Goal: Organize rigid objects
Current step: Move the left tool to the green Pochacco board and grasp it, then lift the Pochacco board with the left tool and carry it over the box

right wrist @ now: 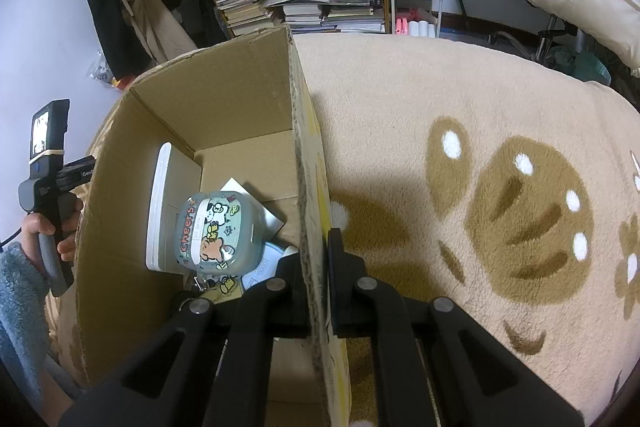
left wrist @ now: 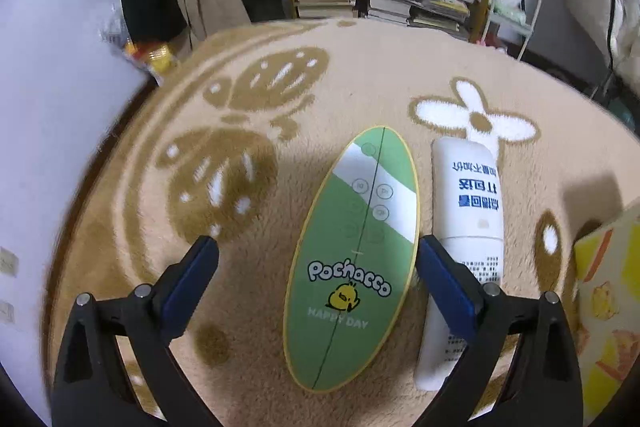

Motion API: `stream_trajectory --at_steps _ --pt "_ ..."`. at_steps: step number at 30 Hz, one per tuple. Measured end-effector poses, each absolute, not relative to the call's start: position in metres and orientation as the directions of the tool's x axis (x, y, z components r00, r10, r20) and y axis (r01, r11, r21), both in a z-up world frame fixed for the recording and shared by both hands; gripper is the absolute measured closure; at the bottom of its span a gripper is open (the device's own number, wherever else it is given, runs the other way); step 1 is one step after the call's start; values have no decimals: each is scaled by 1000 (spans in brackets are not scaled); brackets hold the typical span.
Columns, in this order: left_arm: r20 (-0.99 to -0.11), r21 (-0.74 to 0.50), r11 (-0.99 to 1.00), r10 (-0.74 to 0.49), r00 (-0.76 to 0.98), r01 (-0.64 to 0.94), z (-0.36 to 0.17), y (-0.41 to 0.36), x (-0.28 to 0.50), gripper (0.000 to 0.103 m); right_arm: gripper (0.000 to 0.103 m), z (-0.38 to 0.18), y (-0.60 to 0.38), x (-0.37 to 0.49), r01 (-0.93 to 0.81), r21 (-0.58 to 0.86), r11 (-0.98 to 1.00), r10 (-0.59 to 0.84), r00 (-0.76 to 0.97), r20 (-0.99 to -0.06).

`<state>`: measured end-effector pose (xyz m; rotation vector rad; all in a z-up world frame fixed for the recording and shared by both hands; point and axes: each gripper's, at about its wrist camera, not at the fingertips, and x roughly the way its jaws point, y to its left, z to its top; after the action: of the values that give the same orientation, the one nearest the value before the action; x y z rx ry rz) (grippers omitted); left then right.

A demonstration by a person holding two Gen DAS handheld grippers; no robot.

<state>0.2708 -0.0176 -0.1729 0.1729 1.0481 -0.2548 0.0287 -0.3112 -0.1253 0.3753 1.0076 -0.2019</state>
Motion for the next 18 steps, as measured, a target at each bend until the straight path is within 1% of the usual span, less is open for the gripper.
stream_trajectory --at_steps 1,2,3,6,8,11,18 --pt "-878 -23 960 -153 453 281 -176 -14 273 18 96 -125 -311 29 335 212 918 6 522 -853" --pt "-887 -60 962 -175 428 267 -180 -9 275 19 96 -125 -311 30 334 211 919 6 522 -853" --pt "-883 -65 962 -180 434 267 -181 -9 274 20 96 -125 -311 29 335 212 918 6 522 -853" --pt "-876 -44 959 -173 451 281 -180 -12 269 26 96 -125 -311 29 335 213 918 7 523 -852" --pt "-874 -30 955 -169 455 296 -178 -16 266 38 96 -125 -312 29 337 216 916 8 523 -852" --pt "-872 23 946 -140 470 324 -173 -25 261 47 96 -126 -311 29 335 214 918 7 523 -852" --pt "-872 61 937 -118 475 343 -162 -27 250 48 96 -126 -311 28 335 213 918 7 523 -852"
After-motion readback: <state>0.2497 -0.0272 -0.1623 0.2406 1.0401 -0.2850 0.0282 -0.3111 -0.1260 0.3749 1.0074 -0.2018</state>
